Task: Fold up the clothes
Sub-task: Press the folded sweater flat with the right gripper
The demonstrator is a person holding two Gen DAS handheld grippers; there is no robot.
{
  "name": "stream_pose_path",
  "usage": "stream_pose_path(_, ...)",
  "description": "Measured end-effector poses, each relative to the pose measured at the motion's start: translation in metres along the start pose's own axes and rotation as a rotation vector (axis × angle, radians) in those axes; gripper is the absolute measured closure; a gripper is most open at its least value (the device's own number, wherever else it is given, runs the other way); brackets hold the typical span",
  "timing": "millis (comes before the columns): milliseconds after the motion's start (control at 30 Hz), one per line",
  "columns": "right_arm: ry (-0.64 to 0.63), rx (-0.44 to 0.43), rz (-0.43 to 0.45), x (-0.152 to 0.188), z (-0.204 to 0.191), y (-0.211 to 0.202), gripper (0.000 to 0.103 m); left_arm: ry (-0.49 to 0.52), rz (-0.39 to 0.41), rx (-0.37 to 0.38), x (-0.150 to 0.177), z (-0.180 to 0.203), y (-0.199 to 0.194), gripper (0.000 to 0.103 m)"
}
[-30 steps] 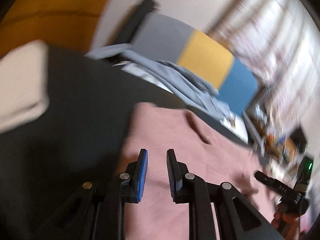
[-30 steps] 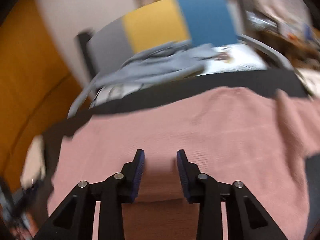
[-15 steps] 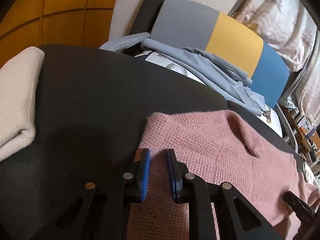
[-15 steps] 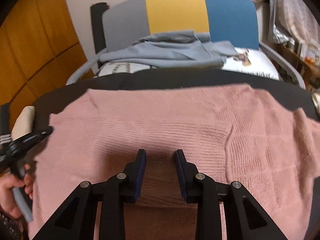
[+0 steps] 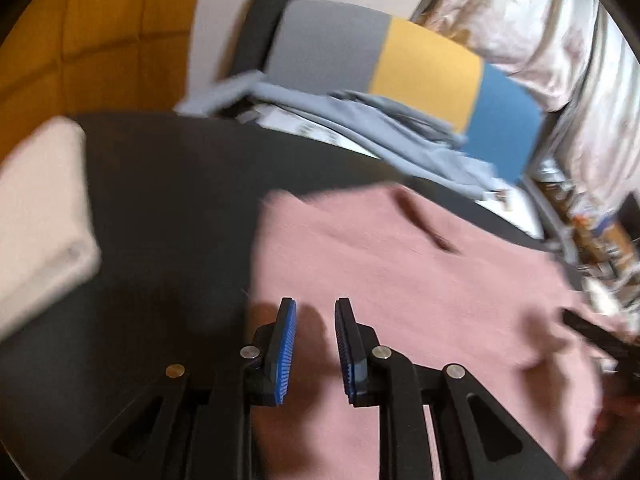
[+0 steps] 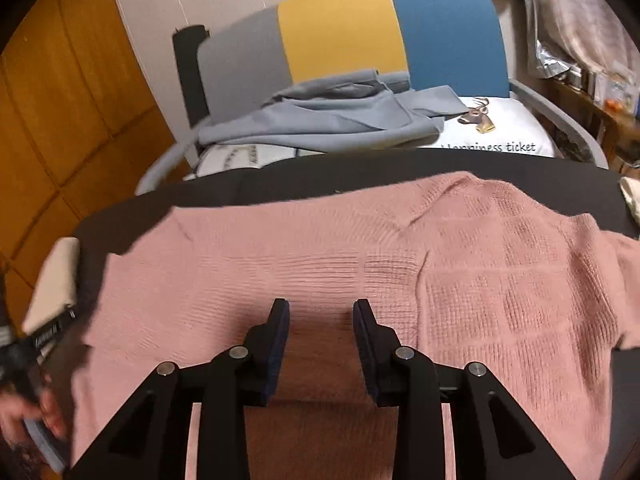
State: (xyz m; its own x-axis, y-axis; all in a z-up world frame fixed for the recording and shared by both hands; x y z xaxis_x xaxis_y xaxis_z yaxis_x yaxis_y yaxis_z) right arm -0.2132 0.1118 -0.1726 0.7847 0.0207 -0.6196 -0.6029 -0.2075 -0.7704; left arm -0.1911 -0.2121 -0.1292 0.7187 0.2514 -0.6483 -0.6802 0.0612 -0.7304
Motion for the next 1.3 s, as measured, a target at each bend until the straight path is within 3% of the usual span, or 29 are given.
stream_pose_path(100,-0.006,0.014,0.002,0.002,0.002,-0.007,0.064,0.081,-0.014,-0.036,0.023,0.017,0.003,0.083)
stream_pose_path(200,0.014,0.052,-0.035,0.008,0.019,0.003,0.059,0.091,-0.009,-0.050,0.028,0.011,0.006,0.081)
stream_pose_path(267,0.093,0.012,0.003,0.003,0.031,-0.010,0.060,0.106,-0.008,-0.054,0.026,0.006,0.008,0.080)
stream_pose_path(400,0.261,-0.034,0.039,-0.003,0.061,-0.039,0.052,0.121,0.008,-0.055,0.031,0.007,0.007,0.080)
stream_pose_path(500,0.379,-0.082,-0.006,0.002,0.081,-0.033,0.049,0.138,0.014,-0.073,0.032,0.010,0.008,0.080)
stream_pose_path(633,0.406,-0.146,-0.027,0.001,0.077,-0.017,0.048,0.149,0.018,-0.086,0.034,0.013,0.004,0.080)
stream_pose_path(667,0.412,-0.163,-0.030,0.000,0.075,-0.013,0.052,0.150,0.019,-0.088,0.034,0.013,0.004,0.080)
stream_pose_path(733,0.374,-0.195,-0.060,0.000,0.062,-0.008,0.089,0.161,0.020,-0.102,0.034,0.014,0.005,0.080)
stream_pose_path(800,0.292,-0.165,-0.102,0.001,0.051,-0.005,0.094,0.176,0.021,-0.119,0.034,0.016,0.005,0.080)
stream_pose_path(1033,0.183,0.019,0.012,-0.034,0.064,-0.019,0.099,0.230,0.004,-0.179,0.034,0.021,0.003,0.078)
stream_pose_path(1167,0.175,0.054,-0.038,-0.023,0.070,-0.007,0.097,0.214,-0.012,-0.163,0.034,0.019,0.002,0.077)
stream_pose_path(1300,0.111,-0.019,0.083,-0.029,0.042,-0.037,0.094,0.197,-0.029,-0.147,0.033,0.018,0.001,0.077)
Point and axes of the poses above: each gripper's, at about its wrist camera, not at the fingertips, and y roughly the way its jaws point, z to its right, x to its underside, the point moved 10 cm from there along y, roughly the way its jaws point
